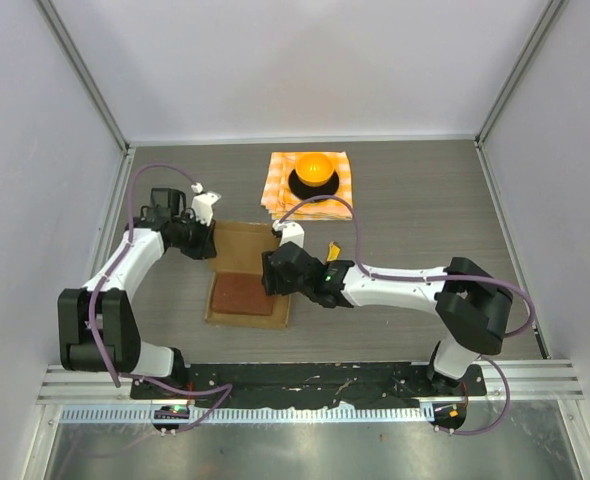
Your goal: Unpack the express box
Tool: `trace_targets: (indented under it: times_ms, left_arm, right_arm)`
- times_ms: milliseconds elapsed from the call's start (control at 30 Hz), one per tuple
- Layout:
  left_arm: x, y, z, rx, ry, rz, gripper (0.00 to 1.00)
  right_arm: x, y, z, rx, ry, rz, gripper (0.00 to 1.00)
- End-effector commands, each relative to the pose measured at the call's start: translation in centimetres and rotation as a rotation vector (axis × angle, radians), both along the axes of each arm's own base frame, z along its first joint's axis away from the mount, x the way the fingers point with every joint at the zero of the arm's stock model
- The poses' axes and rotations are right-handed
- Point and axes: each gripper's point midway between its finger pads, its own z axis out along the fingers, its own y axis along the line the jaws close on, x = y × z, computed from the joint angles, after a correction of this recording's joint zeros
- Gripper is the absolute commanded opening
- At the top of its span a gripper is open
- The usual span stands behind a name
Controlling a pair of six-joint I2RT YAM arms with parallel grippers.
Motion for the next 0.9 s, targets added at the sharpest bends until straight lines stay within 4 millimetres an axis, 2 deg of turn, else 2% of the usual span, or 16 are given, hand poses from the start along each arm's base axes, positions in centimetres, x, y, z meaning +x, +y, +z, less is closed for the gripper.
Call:
trace_targets:
  times_ms: [0, 67, 200, 233, 300, 433, 500, 633, 800, 867]
  left_arm:
    - [-0.1, 0.8, 0.6, 0.021, -0.026, 0.063, 0.00]
    - [-0.1, 0.8, 0.7, 0.017, -0.026, 0.070, 0.00]
    - [0.0, 0.6, 1.0, 0.000, -0.040, 0.089, 0.00]
    - [0.2, 0.6, 1.1, -0.005, -0.043, 0.097, 0.00]
    - [0.3, 0.6, 1.1, -0.008, -0.050, 0.102, 0.00]
    - [0.3, 0.3, 1.3, -0.026, -0.058, 0.104, 0.00]
    - [0.1, 0.1, 1.5, -0.038, -0.064, 0.097, 0.00]
    - [0.0, -0.2, 2.0, -0.052, -0.077, 0.088, 0.00]
    - [-0.2, -0.5, 2.4, -0.073, -0.080, 0.077, 0.00]
    - [-0.3, -0.6, 2.4, -0.075, -0.079, 0.070, 0.00]
  right_arm:
    - [1.8, 0.0, 0.6, -0.005, -0.018, -0.157, 0.58]
    - [1.7, 0.0, 0.0, -0.019, 0.008, -0.172, 0.58]
    - [1.0, 1.8, -0.3, 0.028, 0.075, -0.154, 0.59]
    - [0.7, 1.9, -0.9, 0.019, 0.105, -0.157, 0.58]
    - [0.2, 2.3, -0.7, 0.020, 0.116, -0.157, 0.58]
    - [-0.4, 1.7, -1.5, -0.020, 0.158, -0.166, 0.58]
    - [-0.7, 2.0, -2.2, -0.038, 0.187, -0.153, 0.58]
    - [-1.6, 1.6, -4.7, -0.130, 0.252, -0.143, 0.58]
    - [-2.3, -0.2, -7.9, -0.217, 0.277, -0.155, 0.58]
    - [-2.3, -0.6, -8.5, -0.239, 0.274, -0.158, 0.58]
